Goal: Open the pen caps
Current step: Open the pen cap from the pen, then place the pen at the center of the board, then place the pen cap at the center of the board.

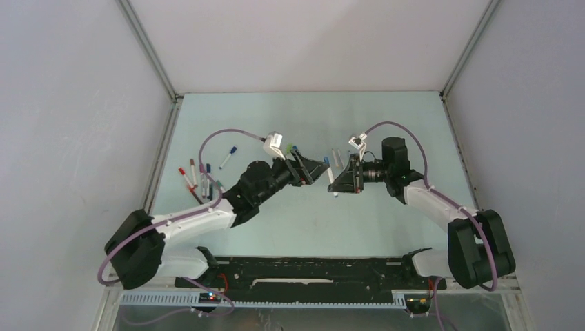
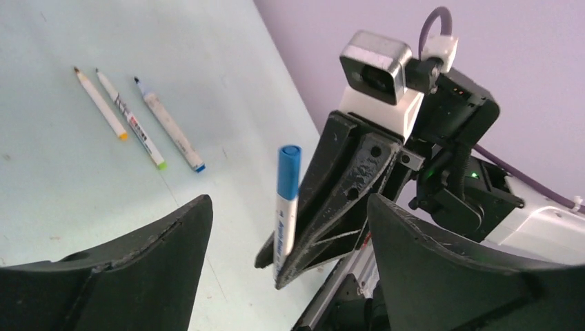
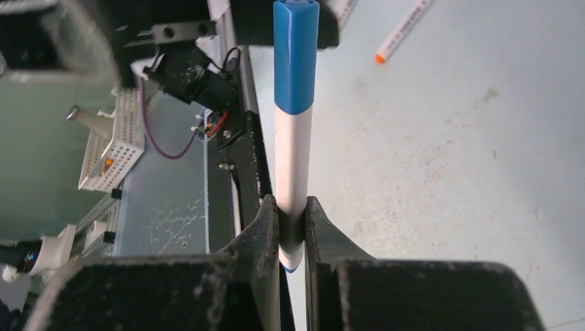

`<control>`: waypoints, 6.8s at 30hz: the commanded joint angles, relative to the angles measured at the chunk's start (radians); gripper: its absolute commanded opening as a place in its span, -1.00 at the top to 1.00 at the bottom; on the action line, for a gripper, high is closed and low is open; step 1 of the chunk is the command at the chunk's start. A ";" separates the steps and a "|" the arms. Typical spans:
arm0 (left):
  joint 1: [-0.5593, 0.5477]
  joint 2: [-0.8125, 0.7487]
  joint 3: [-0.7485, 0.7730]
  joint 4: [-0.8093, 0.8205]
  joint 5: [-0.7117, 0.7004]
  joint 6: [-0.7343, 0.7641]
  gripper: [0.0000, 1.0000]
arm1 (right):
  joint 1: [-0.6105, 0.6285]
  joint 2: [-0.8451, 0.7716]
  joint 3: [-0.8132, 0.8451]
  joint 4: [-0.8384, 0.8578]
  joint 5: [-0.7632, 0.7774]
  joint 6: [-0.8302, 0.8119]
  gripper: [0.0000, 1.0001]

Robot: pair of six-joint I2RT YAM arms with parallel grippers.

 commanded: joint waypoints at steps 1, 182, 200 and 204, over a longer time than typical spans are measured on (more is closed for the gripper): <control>0.026 -0.077 -0.035 0.050 0.020 0.071 -0.71 | -0.009 -0.052 0.047 -0.054 -0.151 -0.132 1.00; 0.302 -0.018 0.076 -0.530 0.162 0.225 1.00 | -0.252 0.264 0.513 -0.789 0.541 -0.505 0.19; 0.248 0.726 1.007 -1.154 -0.080 0.288 0.93 | -0.300 0.104 0.497 -0.816 0.384 -0.536 0.16; 0.250 0.853 1.160 -1.219 -0.079 0.299 0.92 | -0.302 0.090 0.497 -0.819 0.379 -0.542 0.16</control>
